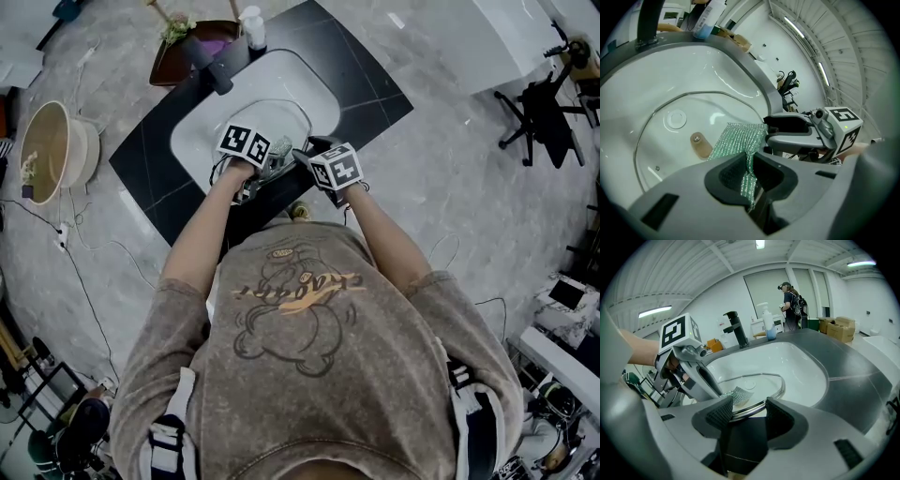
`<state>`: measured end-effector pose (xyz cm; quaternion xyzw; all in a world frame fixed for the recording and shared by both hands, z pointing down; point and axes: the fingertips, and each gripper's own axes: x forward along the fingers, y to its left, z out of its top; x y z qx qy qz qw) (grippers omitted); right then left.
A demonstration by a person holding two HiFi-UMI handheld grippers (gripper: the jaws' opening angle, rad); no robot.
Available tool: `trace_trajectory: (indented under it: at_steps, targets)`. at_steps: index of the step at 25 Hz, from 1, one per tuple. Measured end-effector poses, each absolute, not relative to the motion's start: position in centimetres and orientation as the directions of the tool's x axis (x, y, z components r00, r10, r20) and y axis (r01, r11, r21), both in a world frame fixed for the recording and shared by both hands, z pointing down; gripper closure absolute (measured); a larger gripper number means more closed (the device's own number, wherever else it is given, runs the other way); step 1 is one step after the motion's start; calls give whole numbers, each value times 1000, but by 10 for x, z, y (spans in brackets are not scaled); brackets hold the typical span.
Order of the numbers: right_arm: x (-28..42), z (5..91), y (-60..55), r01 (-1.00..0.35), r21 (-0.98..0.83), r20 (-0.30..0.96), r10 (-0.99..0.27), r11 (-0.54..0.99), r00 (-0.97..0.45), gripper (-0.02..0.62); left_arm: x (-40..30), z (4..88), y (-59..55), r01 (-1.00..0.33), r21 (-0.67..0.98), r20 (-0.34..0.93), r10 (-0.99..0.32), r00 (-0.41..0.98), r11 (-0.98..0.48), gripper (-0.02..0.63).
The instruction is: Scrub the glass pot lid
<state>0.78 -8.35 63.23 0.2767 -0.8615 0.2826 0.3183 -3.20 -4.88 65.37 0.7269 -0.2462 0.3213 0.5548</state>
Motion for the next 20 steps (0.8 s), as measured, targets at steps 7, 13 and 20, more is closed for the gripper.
trace_trajectory:
  at_steps: [7, 13, 20]
  targets:
    - [8, 631, -83, -636, -303, 690, -297, 709, -660, 358, -36, 646, -55, -739, 570, 780, -46, 624, -359, 549]
    - [18, 588, -96, -624, -289, 611, -362, 726, -704, 385, -57, 603, -78, -753, 543, 732, -231, 641, -370, 548]
    - [29, 515, -93, -615, -265, 481, -451, 742, -752, 385, -78, 528, -82, -766, 493, 638, -428, 640, -411, 548]
